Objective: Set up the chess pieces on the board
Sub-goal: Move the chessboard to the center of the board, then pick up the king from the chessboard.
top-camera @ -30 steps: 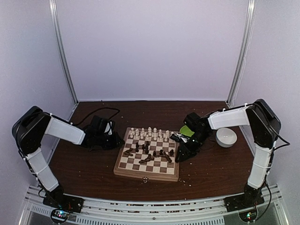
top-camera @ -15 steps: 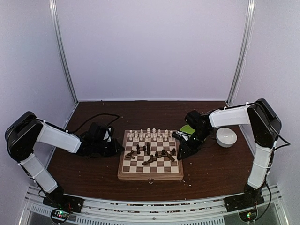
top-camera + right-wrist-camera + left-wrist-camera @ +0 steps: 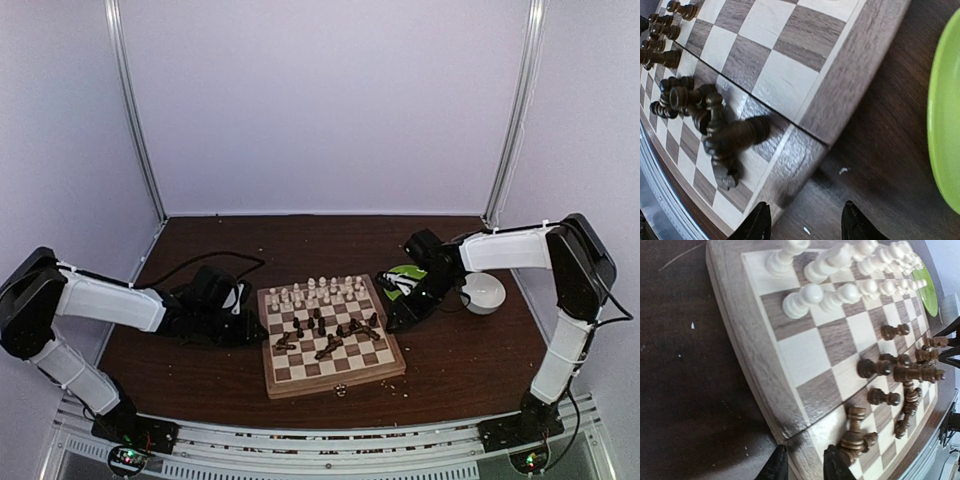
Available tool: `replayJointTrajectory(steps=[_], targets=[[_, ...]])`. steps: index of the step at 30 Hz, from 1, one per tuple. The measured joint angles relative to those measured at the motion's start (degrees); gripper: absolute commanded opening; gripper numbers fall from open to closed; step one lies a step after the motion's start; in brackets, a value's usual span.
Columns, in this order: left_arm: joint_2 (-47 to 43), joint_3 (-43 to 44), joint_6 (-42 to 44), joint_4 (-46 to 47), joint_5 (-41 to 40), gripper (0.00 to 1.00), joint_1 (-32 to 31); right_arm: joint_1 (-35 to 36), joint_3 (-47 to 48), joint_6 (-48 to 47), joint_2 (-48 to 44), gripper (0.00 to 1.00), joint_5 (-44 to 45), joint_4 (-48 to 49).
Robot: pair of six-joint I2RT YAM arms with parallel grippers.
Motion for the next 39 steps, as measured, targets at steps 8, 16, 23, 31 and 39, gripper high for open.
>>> replayJointTrajectory(steps=[8,16,23,31,39], targets=[[-9.14,5.16,5.07,-11.41,-5.53,0.37,-0.57,-2.89,-5.79,-3.74,-9.38,0.50,2.69,-0.09],[-17.62,11.13,14.19,-21.24,-10.32,0.46,-0.57,-3.87,-9.60,-8.00,-28.72,0.51,3.32,-1.92],[-16.04,23.43,28.61,-26.64,-7.89,0.55,-0.57,-5.77,-14.88,-12.52,-54.75,0.54,3.63,3.78],[-3.58,28.50,36.87,-27.26,-3.78,0.50,-5.25,-8.17,-23.47,-17.55,-57.20,0.53,2.89,5.60],[8.92,38.71,40.41,-29.38,-5.07,0.42,-12.09,-10.12,-23.47,-18.32,-56.52,0.53,3.76,6.47]])
